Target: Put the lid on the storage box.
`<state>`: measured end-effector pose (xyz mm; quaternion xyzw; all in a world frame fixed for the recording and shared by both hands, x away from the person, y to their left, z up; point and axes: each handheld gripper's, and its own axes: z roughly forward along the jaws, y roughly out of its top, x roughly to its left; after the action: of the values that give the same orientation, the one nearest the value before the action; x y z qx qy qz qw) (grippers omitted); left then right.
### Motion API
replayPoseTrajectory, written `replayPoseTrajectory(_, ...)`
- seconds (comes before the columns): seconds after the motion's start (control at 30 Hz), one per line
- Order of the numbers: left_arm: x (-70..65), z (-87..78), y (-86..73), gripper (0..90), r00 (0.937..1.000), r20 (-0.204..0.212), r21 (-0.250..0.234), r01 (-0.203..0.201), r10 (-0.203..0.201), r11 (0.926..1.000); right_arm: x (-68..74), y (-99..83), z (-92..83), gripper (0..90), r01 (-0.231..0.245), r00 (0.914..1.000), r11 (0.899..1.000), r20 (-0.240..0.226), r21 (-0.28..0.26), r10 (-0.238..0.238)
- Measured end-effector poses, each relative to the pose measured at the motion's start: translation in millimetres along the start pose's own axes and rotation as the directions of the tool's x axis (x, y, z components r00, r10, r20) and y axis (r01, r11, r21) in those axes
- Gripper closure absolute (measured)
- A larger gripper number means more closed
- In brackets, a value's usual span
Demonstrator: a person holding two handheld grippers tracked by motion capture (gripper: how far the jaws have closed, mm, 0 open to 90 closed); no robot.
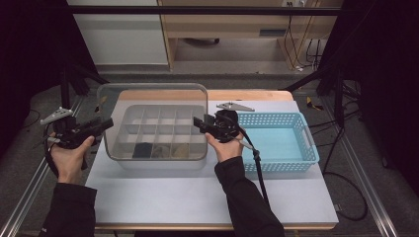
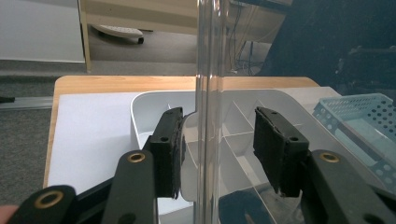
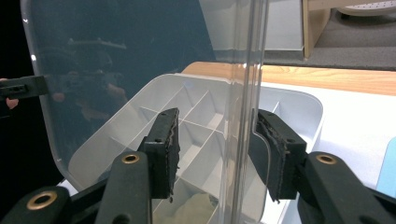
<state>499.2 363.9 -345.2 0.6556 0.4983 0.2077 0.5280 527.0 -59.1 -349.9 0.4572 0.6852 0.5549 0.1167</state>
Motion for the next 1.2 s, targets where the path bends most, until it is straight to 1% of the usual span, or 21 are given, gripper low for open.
replayPoseTrajectory(0.27, 2.4, 4.4, -2.7, 52.2, 1.0, -0.004, -0.003, 0.009, -0.009, 1.0, -2.9, -1.9, 4.2, 52.8, 0.011, 0.9999, 1.0, 0.001, -0.008, -0.011)
replayPoseTrajectory(0.47, 3.6, 7.9, -2.7, 51.6, 0.9999, -0.009, -0.003, 0.008, -0.008, 1.0, -4.9, -3.0, 7.3, 52.4, 0.022, 0.9998, 1.0, 0.0, -0.016, -0.022)
replayPoseTrajectory(0.63, 4.7, 11.4, -3.2, 50.6, 0.9999, -0.014, -0.002, 0.0, 0.0, 1.0, -5.9, -5.2, 11.0, 50.6, 0.042, 0.9991, 0.999, 0.008, -0.028, -0.041)
replayPoseTrajectory(0.9, 3.7, 17.3, -3.8, 47.7, 0.9993, -0.033, 0.004, -0.015, 0.015, 0.9999, -5.2, -8.7, 17.5, 45.6, 0.088, 0.9956, 0.995, 0.034, -0.041, -0.087)
replayPoseTrajectory(1.0, 4.2, 19.4, -4.1, 47.1, 0.9992, -0.037, 0.005, -0.014, 0.014, 0.9999, -5.3, -10.2, 20.6, 43.6, 0.104, 0.9938, 0.994, 0.044, -0.047, -0.102)
replayPoseTrajectory(1.1, 4.4, 21.0, -4.3, 46.2, 0.999, -0.039, 0.008, -0.019, 0.019, 0.9998, -5.0, -11.2, 22.5, 41.8, 0.109, 0.993, 0.993, 0.05, -0.049, -0.107)
replayPoseTrajectory(1.13, 4.5, 22.4, -4.5, 45.8, 0.9989, -0.042, 0.01, -0.021, 0.021, 0.9997, -5.2, -12.5, 25.6, 40.0, 0.12, 0.9913, 0.991, 0.06, -0.052, -0.117)
replayPoseTrajectory(1.2, 5.3, 24.5, -4.8, 45.5, 0.9989, -0.042, 0.012, -0.021, 0.021, 0.9997, -5.8, -13.1, 27.2, 39.5, 0.121, 0.9911, 0.991, 0.062, -0.053, -0.117)
